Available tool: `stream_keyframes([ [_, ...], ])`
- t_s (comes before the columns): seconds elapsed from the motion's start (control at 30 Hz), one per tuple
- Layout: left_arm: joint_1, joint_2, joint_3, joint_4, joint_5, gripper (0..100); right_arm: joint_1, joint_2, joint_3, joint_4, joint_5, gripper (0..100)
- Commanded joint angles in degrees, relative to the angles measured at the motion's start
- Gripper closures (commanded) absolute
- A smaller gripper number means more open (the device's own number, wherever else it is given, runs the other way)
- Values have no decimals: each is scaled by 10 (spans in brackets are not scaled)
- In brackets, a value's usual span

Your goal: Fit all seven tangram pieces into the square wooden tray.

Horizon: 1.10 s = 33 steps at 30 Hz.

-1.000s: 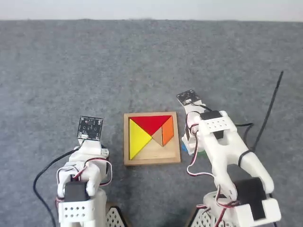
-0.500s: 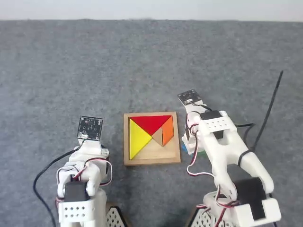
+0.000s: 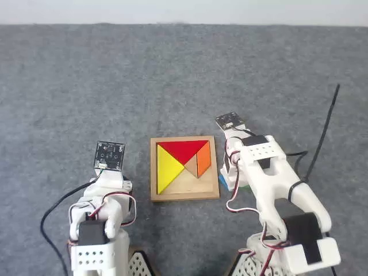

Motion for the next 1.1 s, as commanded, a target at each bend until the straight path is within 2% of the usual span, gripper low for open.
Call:
stream_keyframes([
  [0.0,3,-9,-6,2,-1,979,-3,-4,-2,4,-5,794],
  [0.1,3,-9,-6,2,-1,979,-3,-4,-2,-1,-6,890],
  [0.17,3,-9,-6,2,-1,979,-3,-4,-2,-5,-7,917],
  [0.27,3,-9,-6,2,-1,979,0,-11,-4,0,-7,919],
  [0.4,3,-9,-6,2,-1,979,43,-32,-34,21,-1,920],
  [0.53,3,-9,-6,2,-1,979,53,-95,-84,67,48,922],
  [0.63,3,-9,-6,2,-1,979,13,-126,-135,109,72,923],
  [0.77,3,-9,-6,2,-1,979,-75,-107,-210,149,98,923],
  [1.07,3,-9,-6,2,-1,979,-249,67,-256,90,137,923],
])
